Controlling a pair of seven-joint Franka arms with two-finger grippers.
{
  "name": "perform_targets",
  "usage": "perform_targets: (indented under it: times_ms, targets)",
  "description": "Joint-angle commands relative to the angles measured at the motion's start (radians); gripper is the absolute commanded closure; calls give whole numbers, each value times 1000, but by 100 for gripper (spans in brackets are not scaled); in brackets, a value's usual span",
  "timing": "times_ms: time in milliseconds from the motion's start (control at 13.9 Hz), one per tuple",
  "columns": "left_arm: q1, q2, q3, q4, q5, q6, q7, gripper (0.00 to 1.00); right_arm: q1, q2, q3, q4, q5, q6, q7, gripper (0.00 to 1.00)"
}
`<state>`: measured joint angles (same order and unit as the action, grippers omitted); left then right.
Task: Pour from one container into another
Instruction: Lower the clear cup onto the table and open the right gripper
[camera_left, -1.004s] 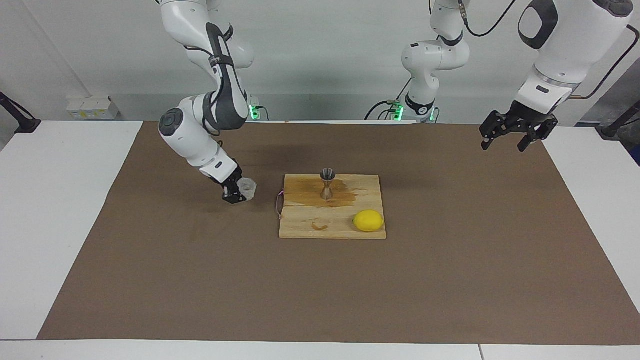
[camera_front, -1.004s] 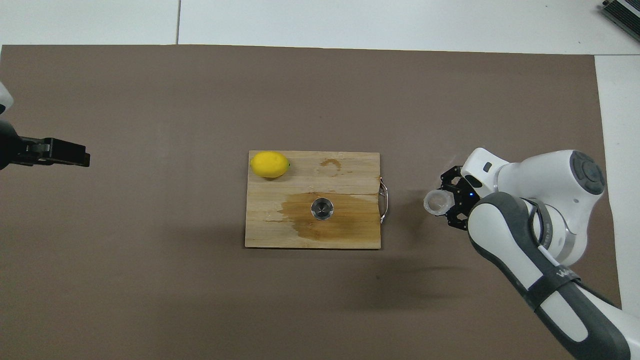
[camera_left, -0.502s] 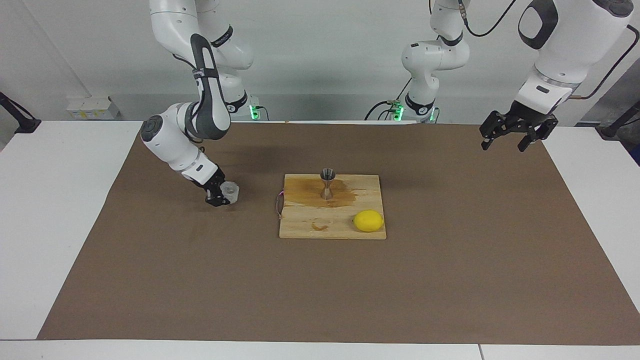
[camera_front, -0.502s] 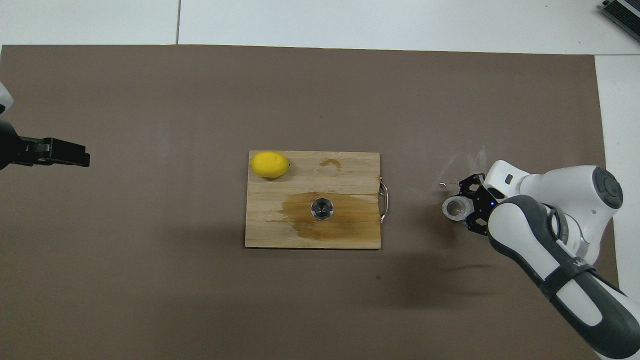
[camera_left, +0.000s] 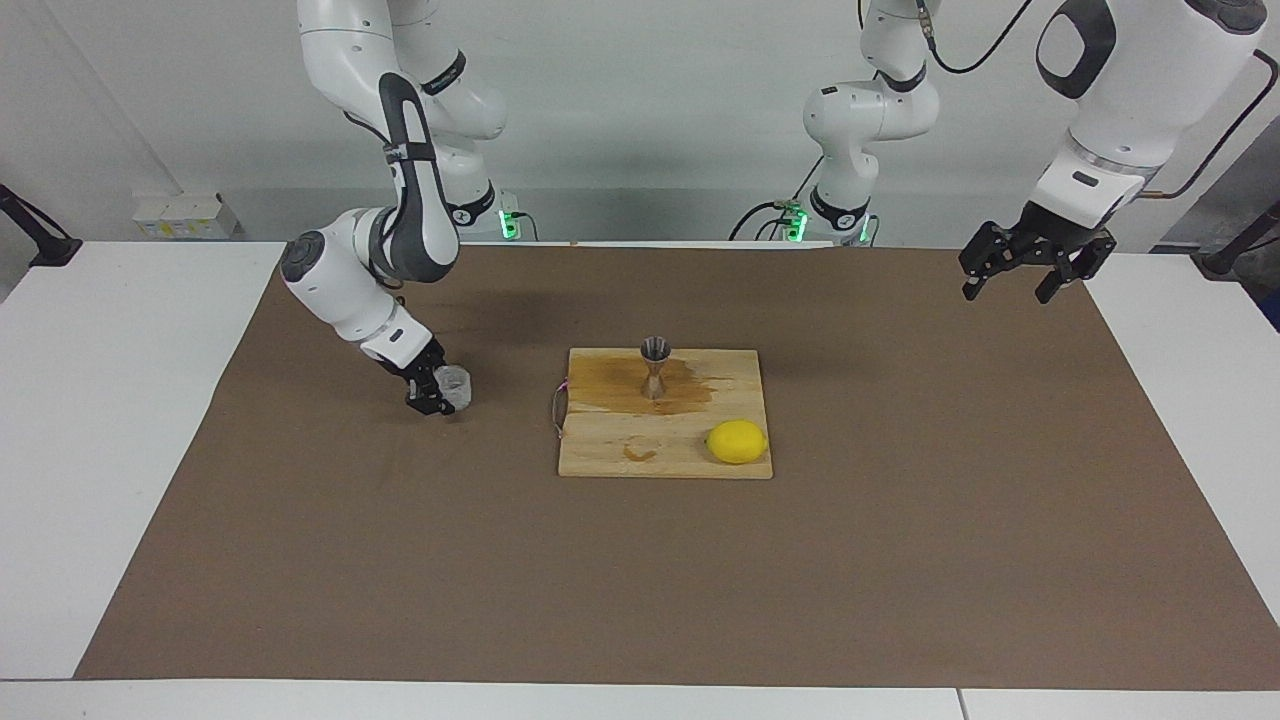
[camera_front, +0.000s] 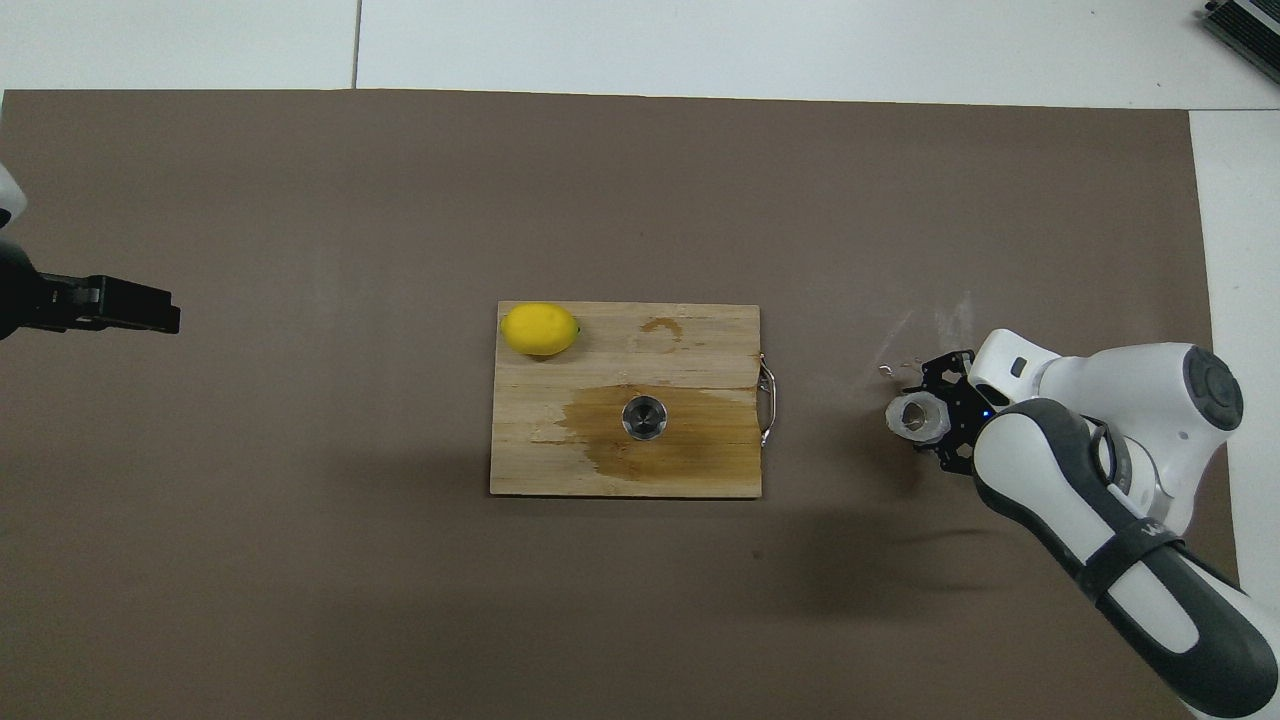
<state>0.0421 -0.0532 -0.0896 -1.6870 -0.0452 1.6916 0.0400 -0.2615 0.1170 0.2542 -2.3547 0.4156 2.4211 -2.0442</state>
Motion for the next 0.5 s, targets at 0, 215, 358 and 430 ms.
perform_targets:
  times_ms: [0,215,358,430]
  targets:
    - [-2,-11,4,-16,-1,16,9,0,-16,-20,10,-14,28,0,-34,0]
    - [1,-7,4,-13,-1,16,9,0,-31,-80,5,-2,28,-54,-24,0]
    - [1,-7,4,-11,-1,17,9,0,-47,-117,2,11,26,-123,-4,0]
    - [1,-7,4,-10,-1,17,9,0,-57,-135,2,14,26,-144,13,0]
